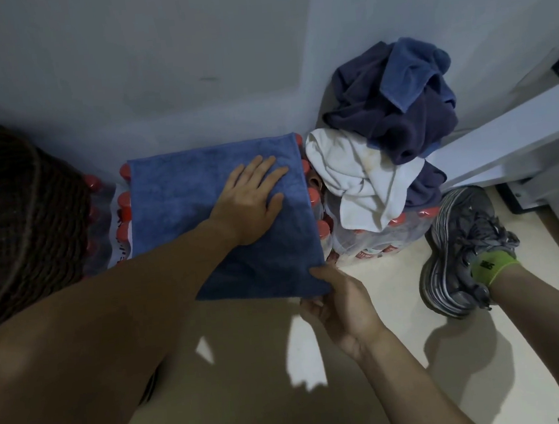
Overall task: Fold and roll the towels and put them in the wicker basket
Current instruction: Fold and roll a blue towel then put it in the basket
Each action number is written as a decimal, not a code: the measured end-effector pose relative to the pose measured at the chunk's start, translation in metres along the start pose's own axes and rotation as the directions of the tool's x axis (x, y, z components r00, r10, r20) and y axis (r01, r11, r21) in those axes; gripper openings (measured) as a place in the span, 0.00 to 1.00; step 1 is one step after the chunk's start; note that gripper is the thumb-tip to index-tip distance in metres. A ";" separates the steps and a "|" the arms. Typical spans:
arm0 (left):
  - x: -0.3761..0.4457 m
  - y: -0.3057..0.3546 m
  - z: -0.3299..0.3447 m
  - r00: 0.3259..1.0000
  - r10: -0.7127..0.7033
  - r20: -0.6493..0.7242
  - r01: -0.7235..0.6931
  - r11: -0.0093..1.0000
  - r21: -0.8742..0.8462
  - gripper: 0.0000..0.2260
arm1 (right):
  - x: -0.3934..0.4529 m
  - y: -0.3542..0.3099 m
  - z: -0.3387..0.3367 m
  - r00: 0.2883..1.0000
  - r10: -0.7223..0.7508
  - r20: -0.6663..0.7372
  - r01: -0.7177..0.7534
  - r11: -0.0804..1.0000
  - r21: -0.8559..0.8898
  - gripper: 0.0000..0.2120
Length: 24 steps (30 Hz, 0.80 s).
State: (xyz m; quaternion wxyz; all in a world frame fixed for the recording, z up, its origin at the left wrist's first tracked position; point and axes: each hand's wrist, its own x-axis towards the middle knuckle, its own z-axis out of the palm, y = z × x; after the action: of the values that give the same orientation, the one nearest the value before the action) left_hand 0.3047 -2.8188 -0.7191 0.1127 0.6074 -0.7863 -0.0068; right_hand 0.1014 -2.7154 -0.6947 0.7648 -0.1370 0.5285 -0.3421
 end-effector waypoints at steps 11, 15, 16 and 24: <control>0.012 0.007 -0.017 0.932 -0.121 0.340 0.127 0.992 0.004 0.24 | -0.008 0.001 0.008 0.958 -0.140 -0.251 0.133 0.990 -0.046 0.08; -0.004 0.025 -0.055 0.978 -0.154 0.139 0.183 0.957 -0.226 0.14 | -0.010 -0.007 0.026 0.940 -0.174 -0.293 0.141 0.981 -0.132 0.09; -0.013 0.031 -0.067 0.975 -0.194 0.110 0.220 0.917 -0.334 0.09 | -0.010 -0.013 0.030 0.935 -0.202 -0.291 0.146 0.968 -0.203 0.11; -0.073 0.070 -0.109 0.965 -0.189 0.183 0.263 0.709 -0.655 0.12 | -0.026 -0.098 0.076 0.997 0.009 -0.073 -0.042 0.891 -0.452 0.05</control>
State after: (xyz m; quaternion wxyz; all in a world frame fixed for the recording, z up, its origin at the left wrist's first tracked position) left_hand 0.2757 -2.7169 -0.6151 0.2824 0.6158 -0.6547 -0.3353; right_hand 0.1278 -2.7812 -0.5891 0.6975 -0.2927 0.6215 -0.2038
